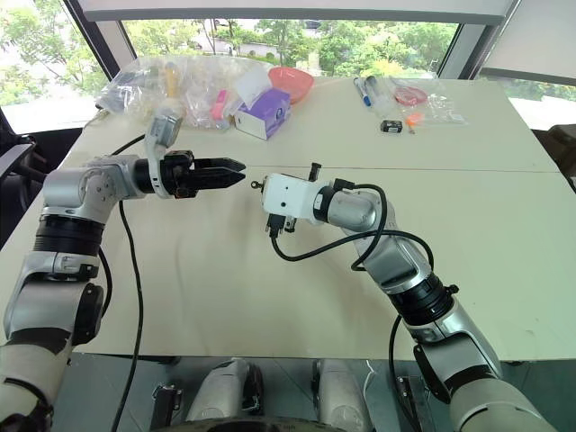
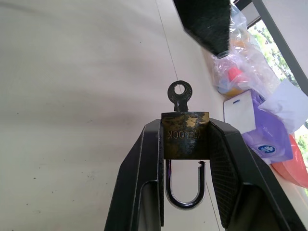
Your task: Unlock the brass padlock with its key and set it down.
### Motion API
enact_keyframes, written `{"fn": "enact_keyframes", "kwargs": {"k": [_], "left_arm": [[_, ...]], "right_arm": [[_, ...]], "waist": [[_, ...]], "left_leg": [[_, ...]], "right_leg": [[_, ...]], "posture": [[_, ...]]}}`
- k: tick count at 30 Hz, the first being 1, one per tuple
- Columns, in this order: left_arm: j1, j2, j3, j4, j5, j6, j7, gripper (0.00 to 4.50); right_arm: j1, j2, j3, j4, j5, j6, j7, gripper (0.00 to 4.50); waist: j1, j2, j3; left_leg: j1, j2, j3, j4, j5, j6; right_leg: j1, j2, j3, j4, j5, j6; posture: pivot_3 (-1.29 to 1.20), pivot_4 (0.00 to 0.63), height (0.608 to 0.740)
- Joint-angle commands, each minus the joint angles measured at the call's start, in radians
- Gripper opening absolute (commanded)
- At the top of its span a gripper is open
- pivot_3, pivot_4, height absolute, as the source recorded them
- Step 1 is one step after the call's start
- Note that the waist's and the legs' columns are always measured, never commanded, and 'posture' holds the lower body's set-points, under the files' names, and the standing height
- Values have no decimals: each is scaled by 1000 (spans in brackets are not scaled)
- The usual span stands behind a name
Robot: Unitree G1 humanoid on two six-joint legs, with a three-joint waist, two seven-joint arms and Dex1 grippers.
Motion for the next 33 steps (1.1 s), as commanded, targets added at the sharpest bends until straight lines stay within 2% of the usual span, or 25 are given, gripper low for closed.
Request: {"fn": "enact_keyframes", "kwargs": {"k": [1,8,15,20,26,33], "left_arm": [[-7,-9,-25,-6,47,-67,7,2898],[-43,-66,-41,74,109,-159,23,2898],[-87,-127,-9,142,102,-175,26,2898],[-98,-128,-17,161,113,-177,2,2898],[-82,-116,-39,145,127,-172,-35,147],[-80,-124,-8,139,104,-146,-10,112]], "right_arm": [[-30,11,-30,-54,-2,-20,-18,695],[-34,12,-24,-75,-7,-9,-15,695],[-18,15,-16,-109,-11,14,-12,695],[-10,16,-14,-123,-14,25,-14,695],[-12,16,-16,-123,-17,28,-17,695],[-10,11,-23,-117,-28,29,-22,695]], "waist": [[0,0,0],[0,0,0],[1,0,0],[-2,0,0],[-1,0,0],[0,0,0]], "left_leg": [[0,0,0,0,0,0],[0,0,2,0,0,0],[0,0,2,0,0,0],[0,0,2,0,0,0],[0,0,2,0,0,0],[0,0,2,0,0,0]], "right_leg": [[0,0,0,0,0,0],[0,0,0,0,0,0],[0,0,0,0,0,0],[0,0,0,0,0,0],[0,0,0,0,0,0],[0,0,0,0,0,0]], "posture": [[0,150,734],[0,150,734],[0,150,734],[0,150,734],[0,150,734],[0,150,734]]}}
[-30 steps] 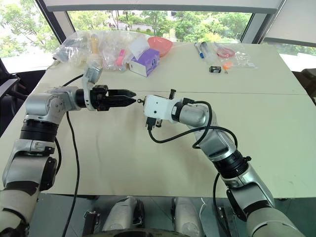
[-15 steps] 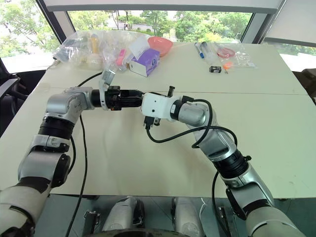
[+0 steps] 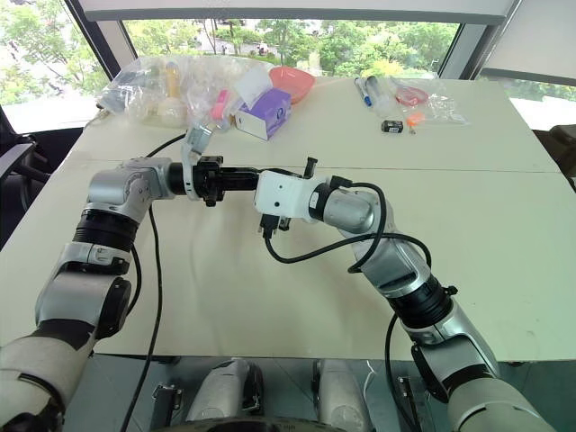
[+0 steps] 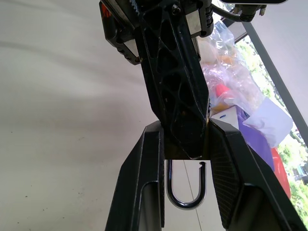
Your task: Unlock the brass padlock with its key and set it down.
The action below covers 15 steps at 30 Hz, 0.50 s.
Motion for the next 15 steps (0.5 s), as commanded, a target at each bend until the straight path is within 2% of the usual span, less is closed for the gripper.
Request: {"fn": "enact_keyframes", "kwargs": {"k": [1,4,7,8,11,15], "left_arm": [[-7,4,34,-29,-17,6,15,112],[-7,2,69,-37,-52,42,33,112],[14,10,79,-77,-66,60,28,112],[20,11,79,-87,-68,62,26,112],[30,22,82,-129,-96,92,-4,112],[34,34,82,-152,-107,112,-13,112]], "right_arm": [[-2,-1,-35,-44,6,7,-7,1195],[29,-31,-63,-69,15,36,6,2679],[67,70,-212,-172,166,225,-32,4174],[71,96,-245,-200,207,277,-34,4448],[74,140,-313,-269,281,389,-57,4448],[69,121,-308,-271,285,413,-94,4448]], "waist": [[0,0,0],[1,0,0],[1,0,0],[1,0,0],[0,0,0],[0,0,0]], "left_leg": [[0,0,0,0,0,0],[0,0,0,0,0,0],[0,0,-1,0,0,0],[0,0,-2,0,0,0],[0,0,-3,0,0,0],[0,0,-3,0,0,0]], "right_leg": [[0,0,0,0,0,0],[0,0,0,0,0,0],[0,0,0,0,0,0],[0,0,0,0,0,0],[0,0,0,1,0,0],[0,0,0,0,0,0]], "posture": [[0,150,734],[0,150,734],[0,150,734],[0,150,734],[0,150,734],[0,150,734]]}}
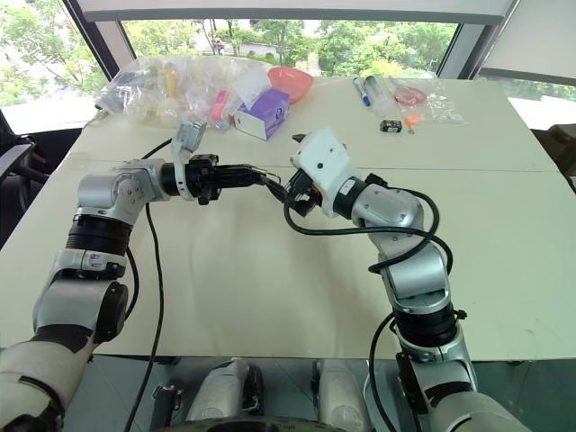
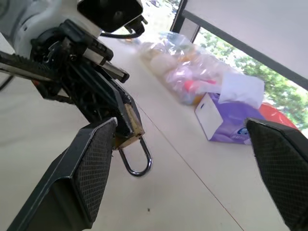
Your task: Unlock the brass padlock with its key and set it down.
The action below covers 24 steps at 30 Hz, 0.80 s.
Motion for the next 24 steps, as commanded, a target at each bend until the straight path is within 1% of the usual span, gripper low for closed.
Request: {"fn": "enact_keyframes", "kwargs": {"k": [1,8,14,20,24], "left_arm": [[-5,20,25,-50,-37,17,-18,112],[4,35,30,-92,-71,38,-40,112],[13,46,29,-109,-84,40,-40,112],[14,36,11,-91,-56,4,-29,112],[21,25,-10,-59,-18,-38,-6,112]], "right_arm": [[-20,-16,-10,-23,10,10,-40,4448],[-9,-37,8,14,29,-1,-63,4448],[8,-68,41,5,74,15,-25,4448],[24,-82,52,-20,116,36,-18,4448],[34,-126,24,-30,111,47,-33,4448]], "waist": [[0,0,0],[0,0,0],[0,0,0],[1,0,0],[2,0,0]], "left_leg": [[0,0,0,0,0,0],[0,0,0,0,0,0],[0,0,0,0,0,0],[0,0,-1,0,0,0],[0,0,-1,0,0,0]], "right_leg": [[0,0,0,0,0,0],[0,0,0,0,0,0],[0,0,0,0,0,0],[0,0,0,0,0,0],[0,0,0,0,0,0]], "posture": [[0,150,734],[0,150,734],[0,150,734],[0,150,734],[0,150,734]]}}
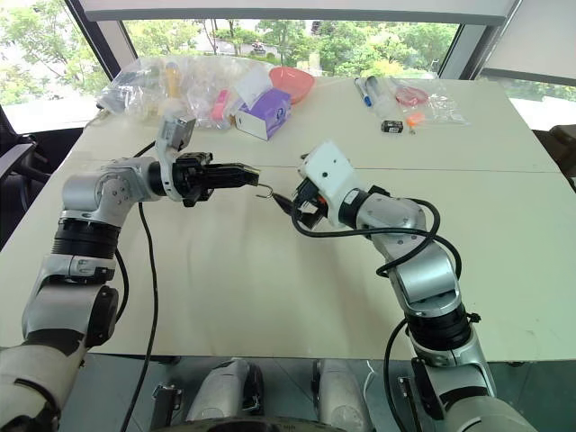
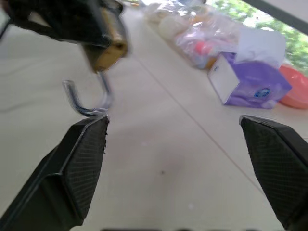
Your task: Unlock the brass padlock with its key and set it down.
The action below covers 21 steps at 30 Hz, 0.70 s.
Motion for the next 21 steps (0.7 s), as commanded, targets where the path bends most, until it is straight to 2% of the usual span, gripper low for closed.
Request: {"fn": "enact_keyframes", "kwargs": {"k": [1,4,7,11,16,21], "left_arm": [[-12,-9,-2,21,25,-40,28,112],[-3,-73,-8,55,48,-46,123,112],[7,-145,-8,81,28,47,190,112],[-5,-244,-2,184,44,119,295,112],[-56,-362,3,389,98,83,416,112],[-104,-419,25,545,135,1,424,112]], "right_arm": [[5,-59,-37,-66,4,13,-6,4448],[64,-171,-88,-172,47,159,31,4448],[98,-198,-193,-309,213,400,88,4448],[151,-261,-257,-424,331,611,123,4448],[189,-303,-231,-442,333,643,46,4448],[177,-290,-213,-431,338,636,-22,4448]], "waist": [[2,0,0],[13,0,0],[20,0,0],[20,0,0],[22,-1,0],[22,-1,0]], "left_leg": [[0,0,0,0,0,0],[0,-1,0,0,0,1],[-1,-1,-1,0,-1,2],[-1,-1,-2,0,-3,6],[0,-1,-2,1,-5,9],[0,-1,-2,0,-5,9]], "right_leg": [[0,0,0,0,0,0],[1,-1,0,-1,0,0],[1,-1,0,-2,0,0],[1,0,0,-1,0,0],[1,-1,0,-2,0,0],[1,0,0,-1,0,0]], "posture": [[0,150,734],[0,150,734],[0,150,734],[0,150,734],[0,150,734],[0,150,734]]}}
